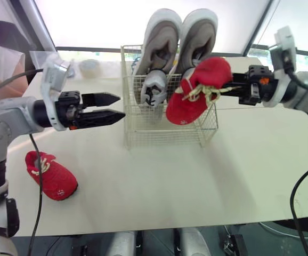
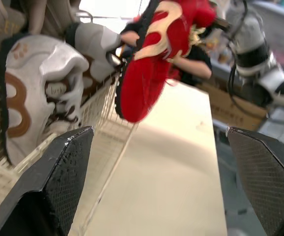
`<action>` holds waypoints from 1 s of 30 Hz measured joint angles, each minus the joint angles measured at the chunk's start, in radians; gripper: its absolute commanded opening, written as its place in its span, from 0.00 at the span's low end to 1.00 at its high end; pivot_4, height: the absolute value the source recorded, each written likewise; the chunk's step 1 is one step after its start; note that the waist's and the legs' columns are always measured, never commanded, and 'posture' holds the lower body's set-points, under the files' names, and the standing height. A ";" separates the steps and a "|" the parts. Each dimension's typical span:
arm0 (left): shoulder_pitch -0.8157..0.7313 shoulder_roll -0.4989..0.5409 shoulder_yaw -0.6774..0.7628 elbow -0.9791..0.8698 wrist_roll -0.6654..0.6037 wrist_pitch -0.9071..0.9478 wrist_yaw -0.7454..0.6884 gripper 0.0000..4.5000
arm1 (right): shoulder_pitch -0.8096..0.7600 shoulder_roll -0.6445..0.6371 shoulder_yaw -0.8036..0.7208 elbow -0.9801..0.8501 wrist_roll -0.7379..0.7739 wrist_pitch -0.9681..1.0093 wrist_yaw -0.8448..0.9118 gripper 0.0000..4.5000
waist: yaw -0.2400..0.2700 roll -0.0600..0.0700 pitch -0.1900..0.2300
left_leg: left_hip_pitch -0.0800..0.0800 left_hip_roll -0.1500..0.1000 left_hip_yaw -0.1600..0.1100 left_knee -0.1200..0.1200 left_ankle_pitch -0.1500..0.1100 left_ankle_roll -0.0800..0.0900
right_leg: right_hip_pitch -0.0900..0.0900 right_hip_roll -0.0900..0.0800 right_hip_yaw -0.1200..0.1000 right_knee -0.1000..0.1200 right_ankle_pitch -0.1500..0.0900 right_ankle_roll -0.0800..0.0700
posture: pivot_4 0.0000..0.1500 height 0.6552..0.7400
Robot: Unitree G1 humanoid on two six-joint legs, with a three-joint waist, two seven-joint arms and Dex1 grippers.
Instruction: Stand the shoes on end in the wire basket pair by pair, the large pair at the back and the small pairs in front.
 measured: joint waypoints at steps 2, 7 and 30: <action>0.004 0.004 -0.014 -0.001 0.019 -0.013 -0.025 0.98 | -0.033 0.000 0.047 0.080 -0.097 -0.082 0.091 0.11 | 0.000 0.000 0.000 | 0.000 0.000 0.004 -0.001 -0.001 0.002 | -0.002 -0.003 -0.001 0.000 0.000 0.000 | 1.00 0.94; 0.014 0.002 -0.030 -0.014 0.042 -0.017 -0.037 0.98 | -0.127 0.030 0.129 0.258 -0.278 -0.262 0.251 0.11 | 0.001 0.000 0.001 | -0.002 0.000 0.008 -0.001 -0.001 0.006 | -0.005 -0.004 -0.001 0.000 0.000 0.001 | 1.00 0.94; 0.084 0.080 -0.010 -0.010 0.128 -0.053 -0.059 1.00 | -0.010 0.117 0.107 0.283 -0.462 -0.440 0.370 0.99 | 0.004 0.000 0.001 | 0.000 0.000 0.008 0.002 -0.002 0.003 | -0.005 -0.003 -0.001 0.005 0.001 0.001 | 1.00 0.94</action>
